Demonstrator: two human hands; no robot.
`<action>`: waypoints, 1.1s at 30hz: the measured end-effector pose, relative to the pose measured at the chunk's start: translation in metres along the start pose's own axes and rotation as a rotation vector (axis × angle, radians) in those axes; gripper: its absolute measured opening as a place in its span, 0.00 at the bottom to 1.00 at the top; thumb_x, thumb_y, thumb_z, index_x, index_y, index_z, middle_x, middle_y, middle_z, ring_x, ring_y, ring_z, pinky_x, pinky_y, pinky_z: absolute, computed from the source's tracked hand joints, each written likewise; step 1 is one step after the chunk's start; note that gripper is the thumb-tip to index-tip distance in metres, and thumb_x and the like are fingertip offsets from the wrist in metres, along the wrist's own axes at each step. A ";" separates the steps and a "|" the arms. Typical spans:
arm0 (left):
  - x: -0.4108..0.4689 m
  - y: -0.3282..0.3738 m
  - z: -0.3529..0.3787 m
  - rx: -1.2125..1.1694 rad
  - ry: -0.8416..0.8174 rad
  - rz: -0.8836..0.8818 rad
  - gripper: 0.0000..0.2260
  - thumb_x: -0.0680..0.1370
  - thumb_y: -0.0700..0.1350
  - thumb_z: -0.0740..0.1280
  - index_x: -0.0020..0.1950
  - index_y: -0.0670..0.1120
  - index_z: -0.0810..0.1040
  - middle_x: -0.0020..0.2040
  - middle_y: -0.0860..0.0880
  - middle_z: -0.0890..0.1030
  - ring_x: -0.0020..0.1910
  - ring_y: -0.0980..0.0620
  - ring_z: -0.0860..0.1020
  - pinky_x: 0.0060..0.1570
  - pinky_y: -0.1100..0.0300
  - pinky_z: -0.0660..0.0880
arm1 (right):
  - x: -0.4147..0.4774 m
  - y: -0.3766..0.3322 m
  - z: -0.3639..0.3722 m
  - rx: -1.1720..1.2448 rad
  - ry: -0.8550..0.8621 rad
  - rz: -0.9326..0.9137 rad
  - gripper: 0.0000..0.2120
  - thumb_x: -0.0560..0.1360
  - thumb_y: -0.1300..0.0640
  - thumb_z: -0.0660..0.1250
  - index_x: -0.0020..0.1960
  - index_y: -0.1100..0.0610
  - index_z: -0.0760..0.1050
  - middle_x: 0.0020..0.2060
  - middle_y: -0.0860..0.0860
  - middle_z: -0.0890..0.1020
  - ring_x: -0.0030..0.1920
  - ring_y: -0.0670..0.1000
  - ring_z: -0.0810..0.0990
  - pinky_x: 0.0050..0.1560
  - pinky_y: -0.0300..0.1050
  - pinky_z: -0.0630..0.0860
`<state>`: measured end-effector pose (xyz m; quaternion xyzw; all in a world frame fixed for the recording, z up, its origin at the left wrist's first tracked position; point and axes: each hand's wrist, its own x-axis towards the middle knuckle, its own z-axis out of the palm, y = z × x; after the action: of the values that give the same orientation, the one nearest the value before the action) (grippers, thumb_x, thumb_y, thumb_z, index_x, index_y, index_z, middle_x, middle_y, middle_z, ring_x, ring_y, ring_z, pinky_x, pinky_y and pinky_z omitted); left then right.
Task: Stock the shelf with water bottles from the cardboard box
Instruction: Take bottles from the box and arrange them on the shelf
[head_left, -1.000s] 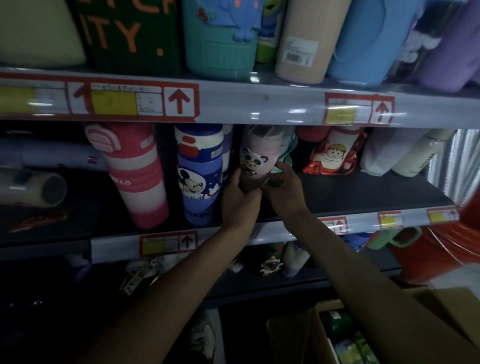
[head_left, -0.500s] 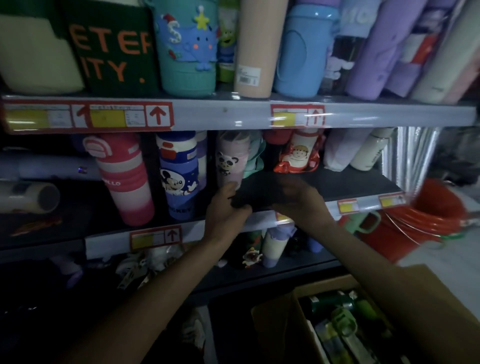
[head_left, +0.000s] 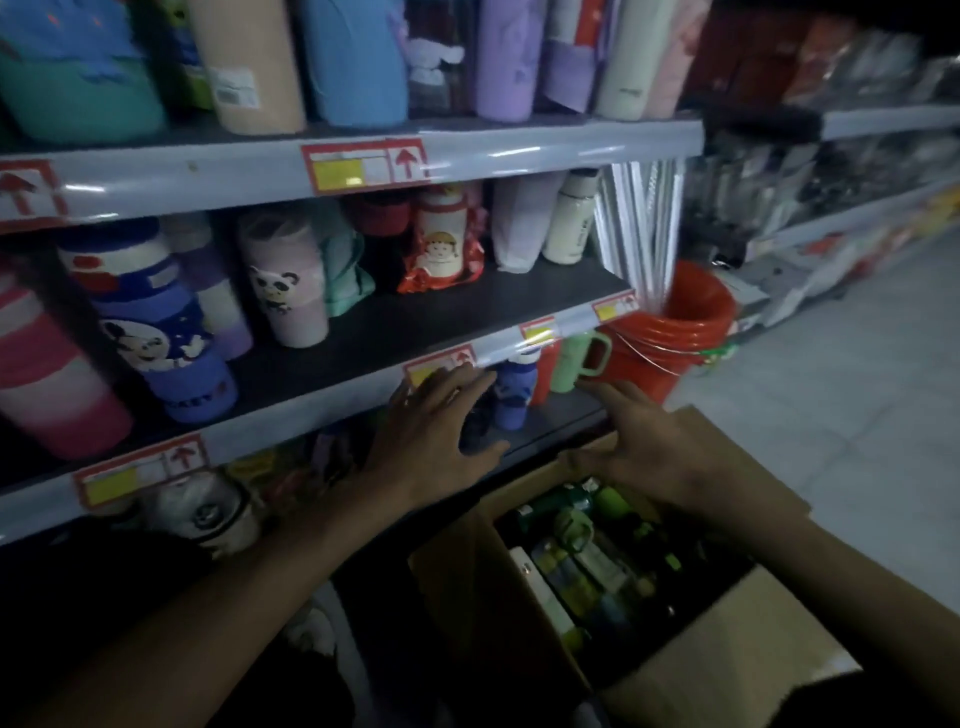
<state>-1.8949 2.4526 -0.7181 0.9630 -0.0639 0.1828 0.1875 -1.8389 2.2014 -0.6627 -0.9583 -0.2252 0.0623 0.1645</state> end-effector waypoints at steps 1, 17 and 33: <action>0.002 0.007 0.009 0.012 -0.048 0.024 0.38 0.73 0.70 0.60 0.79 0.53 0.66 0.79 0.52 0.66 0.77 0.50 0.63 0.73 0.42 0.63 | -0.009 0.009 -0.001 -0.056 -0.015 0.013 0.48 0.65 0.33 0.73 0.80 0.47 0.62 0.74 0.54 0.69 0.72 0.58 0.71 0.71 0.55 0.69; 0.018 0.070 0.140 0.353 -0.684 0.278 0.39 0.72 0.71 0.49 0.82 0.57 0.55 0.81 0.46 0.58 0.80 0.43 0.56 0.77 0.36 0.52 | -0.096 0.154 0.059 -0.312 -0.360 0.218 0.42 0.75 0.33 0.66 0.81 0.48 0.54 0.76 0.56 0.62 0.77 0.61 0.59 0.78 0.61 0.58; 0.058 0.052 0.289 0.349 -0.766 0.184 0.33 0.81 0.55 0.61 0.83 0.51 0.50 0.70 0.42 0.71 0.64 0.39 0.74 0.58 0.47 0.72 | -0.087 0.164 0.107 -0.231 -0.587 0.172 0.30 0.81 0.48 0.67 0.78 0.53 0.60 0.71 0.58 0.68 0.68 0.61 0.73 0.63 0.57 0.75</action>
<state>-1.7566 2.2905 -0.9281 0.9688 -0.1828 -0.1639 -0.0326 -1.8696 2.0547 -0.8153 -0.9273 -0.1867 0.3236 -0.0229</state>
